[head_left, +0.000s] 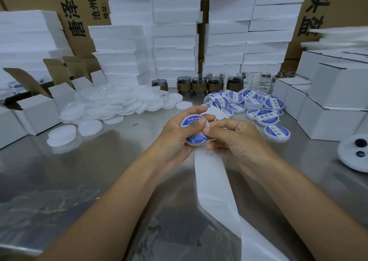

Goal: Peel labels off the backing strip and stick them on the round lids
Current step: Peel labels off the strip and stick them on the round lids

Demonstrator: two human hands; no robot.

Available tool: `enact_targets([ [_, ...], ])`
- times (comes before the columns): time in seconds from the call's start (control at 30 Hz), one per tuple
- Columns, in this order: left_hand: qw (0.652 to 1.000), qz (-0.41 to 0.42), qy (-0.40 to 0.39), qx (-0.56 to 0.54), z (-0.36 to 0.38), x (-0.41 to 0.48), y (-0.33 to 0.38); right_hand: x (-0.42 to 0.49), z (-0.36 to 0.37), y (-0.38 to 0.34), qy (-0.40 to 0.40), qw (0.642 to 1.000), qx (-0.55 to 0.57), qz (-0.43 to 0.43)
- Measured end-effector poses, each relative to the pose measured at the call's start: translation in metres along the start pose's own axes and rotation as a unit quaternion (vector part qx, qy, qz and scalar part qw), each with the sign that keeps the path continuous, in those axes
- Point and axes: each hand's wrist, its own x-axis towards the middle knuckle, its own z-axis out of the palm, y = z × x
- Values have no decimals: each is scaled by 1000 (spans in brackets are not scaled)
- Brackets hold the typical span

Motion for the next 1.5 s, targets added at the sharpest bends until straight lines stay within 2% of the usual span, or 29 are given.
enact_targets([
  [0.47,999,10,33,16,-4,2,-3,1,0,2,3,999,-33,-17],
  [0.73,1000,9,28,-8,1,3,-3,3,4,8,44,989,-85,-117],
  [0.93,1000,-4,14,-21,6,3,-5,4,10,16,98,959,-173,-203],
  [1.1,1000,-19,1,-22,7,1,-7,4,11,19,119,911,-301,-256],
  [1.3,999,-24,-11,-47,6,1,-5,3,6,22,144,874,-395,-242],
  [1.37,998,-25,-13,-60,8,2,-4,3,3,20,151,894,-363,-214],
  [1.43,997,-25,-14,-69,9,2,-3,3,2,15,122,942,-255,-180],
  [1.5,997,-24,-13,-66,9,2,-2,4,-1,11,86,970,-160,-161],
])
